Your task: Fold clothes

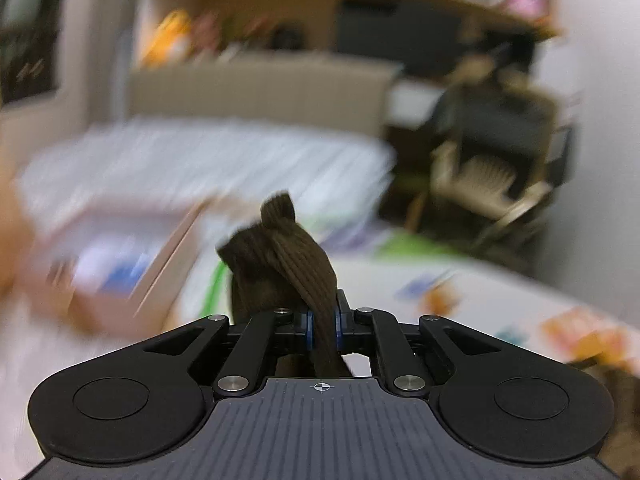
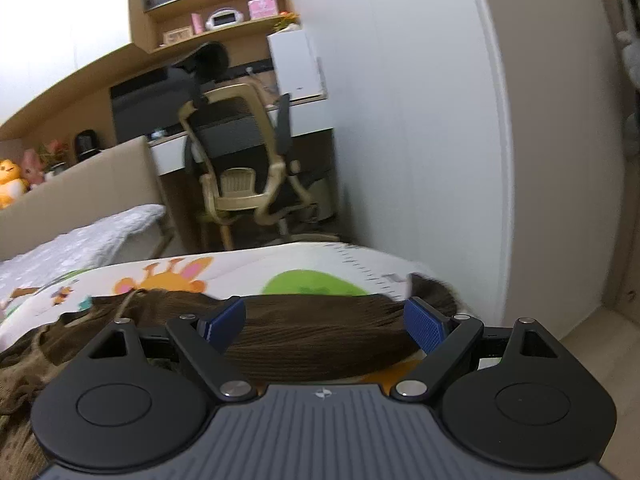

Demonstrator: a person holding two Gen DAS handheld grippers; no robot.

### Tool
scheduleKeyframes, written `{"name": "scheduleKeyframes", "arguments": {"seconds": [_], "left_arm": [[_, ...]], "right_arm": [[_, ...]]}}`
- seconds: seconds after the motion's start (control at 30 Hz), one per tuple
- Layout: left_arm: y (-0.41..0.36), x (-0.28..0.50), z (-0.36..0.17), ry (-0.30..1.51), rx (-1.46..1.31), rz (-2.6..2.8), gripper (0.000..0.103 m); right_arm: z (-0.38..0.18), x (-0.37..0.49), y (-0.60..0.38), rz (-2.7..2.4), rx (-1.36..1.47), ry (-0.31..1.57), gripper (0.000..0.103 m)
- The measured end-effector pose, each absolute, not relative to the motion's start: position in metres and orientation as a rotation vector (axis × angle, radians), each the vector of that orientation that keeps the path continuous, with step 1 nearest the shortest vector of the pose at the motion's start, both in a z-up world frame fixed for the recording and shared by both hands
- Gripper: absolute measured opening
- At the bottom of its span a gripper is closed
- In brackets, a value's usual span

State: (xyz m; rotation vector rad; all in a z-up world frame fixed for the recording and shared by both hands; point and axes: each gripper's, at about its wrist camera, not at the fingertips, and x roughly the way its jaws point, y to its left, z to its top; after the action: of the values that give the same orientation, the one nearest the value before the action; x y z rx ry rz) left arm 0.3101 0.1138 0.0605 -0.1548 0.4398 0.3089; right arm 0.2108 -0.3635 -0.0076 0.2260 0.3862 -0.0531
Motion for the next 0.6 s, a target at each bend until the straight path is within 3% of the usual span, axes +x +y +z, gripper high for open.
{"name": "scheduleKeyframes", "arguments": {"seconds": [0.17,0.27,0.3,0.33,0.5,0.57,0.6], "left_arm": [[0.028,0.307,0.094,0.365,-0.139,-0.122,0.011],[-0.017,0.304,0.075,0.435,-0.127,-0.370,0.042],[-0.026,0.303,0.067,0.464,-0.113,-0.397,0.065],[-0.033,0.300,0.058,0.492,-0.097,-0.423,0.075],[-0.030,0.289,0.020,0.620,-0.052,-0.452,0.093],[-0.017,0.283,0.007,0.653,-0.055,-0.424,0.093],[-0.011,0.280,0.001,0.667,-0.055,-0.405,0.093]], "right_arm": [[-0.011,0.219,-0.346,-0.003,0.175,0.412,0.087],[-0.005,0.220,-0.345,0.005,0.169,0.422,0.087],[-0.002,0.220,-0.345,0.012,0.168,0.426,0.087],[0.001,0.221,-0.345,0.019,0.165,0.430,0.087],[0.022,0.232,-0.327,0.122,0.173,0.453,0.087],[0.028,0.246,-0.310,0.199,0.173,0.484,0.086],[0.030,0.253,-0.302,0.238,0.171,0.501,0.079]]}}
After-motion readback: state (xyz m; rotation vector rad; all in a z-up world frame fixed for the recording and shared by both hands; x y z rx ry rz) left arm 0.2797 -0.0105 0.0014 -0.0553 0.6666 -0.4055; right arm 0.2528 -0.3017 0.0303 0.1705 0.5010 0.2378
